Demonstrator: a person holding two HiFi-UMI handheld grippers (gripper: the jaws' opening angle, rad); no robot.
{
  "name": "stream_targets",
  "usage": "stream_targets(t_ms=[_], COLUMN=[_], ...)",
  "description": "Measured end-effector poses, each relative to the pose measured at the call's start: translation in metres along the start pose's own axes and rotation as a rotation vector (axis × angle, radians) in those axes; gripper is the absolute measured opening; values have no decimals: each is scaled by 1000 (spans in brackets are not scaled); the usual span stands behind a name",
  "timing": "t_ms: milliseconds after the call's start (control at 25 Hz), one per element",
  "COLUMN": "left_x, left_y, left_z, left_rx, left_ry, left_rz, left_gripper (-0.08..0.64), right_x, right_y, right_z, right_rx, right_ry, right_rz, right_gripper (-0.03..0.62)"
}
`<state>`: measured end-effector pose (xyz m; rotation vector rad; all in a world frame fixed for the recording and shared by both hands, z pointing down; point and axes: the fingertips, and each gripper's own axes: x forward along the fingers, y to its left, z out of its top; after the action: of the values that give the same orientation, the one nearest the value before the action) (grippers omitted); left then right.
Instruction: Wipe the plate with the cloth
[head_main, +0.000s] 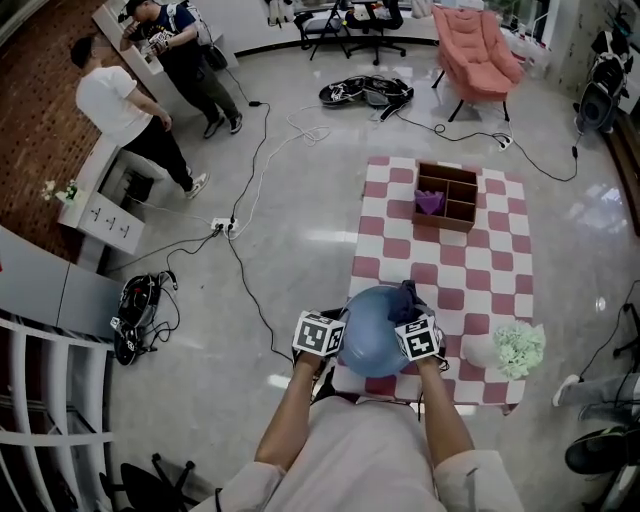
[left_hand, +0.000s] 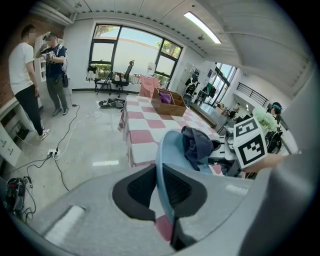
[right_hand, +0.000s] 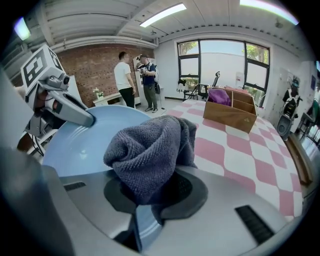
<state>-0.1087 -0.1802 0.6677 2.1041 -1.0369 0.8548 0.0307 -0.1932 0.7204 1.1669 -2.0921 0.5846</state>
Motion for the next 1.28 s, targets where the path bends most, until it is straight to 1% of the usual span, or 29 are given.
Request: stream_targets(t_ms=[240,480,840,1080,1160,1280], left_x=[1,-1,0,-1,-1,-2], left_y=[-1,1,1,0,1,1], left_z=[0,0,-3,-3,-3,-2], left_rx=[3,-10,-21,-17,-16,-13], left_ry=[3,-7,-9,-7,-6,-10], left_rz=[-2,4,1,6,9,12], left_gripper=[26,26,26,26,26,26], right_x=[-5,-12,-24,-30,-32,-35], right_y=[-2,4,19,31,36,45], right_z=[-17,-34,-62,-73,-75,-79], right_rx=[3,-46,-66,-119,-158,-249], right_ry=[31,82,142,182,197,220], right_rz=[-13,4,71,113,124,134], right_gripper=[84,84,84,86,86,85])
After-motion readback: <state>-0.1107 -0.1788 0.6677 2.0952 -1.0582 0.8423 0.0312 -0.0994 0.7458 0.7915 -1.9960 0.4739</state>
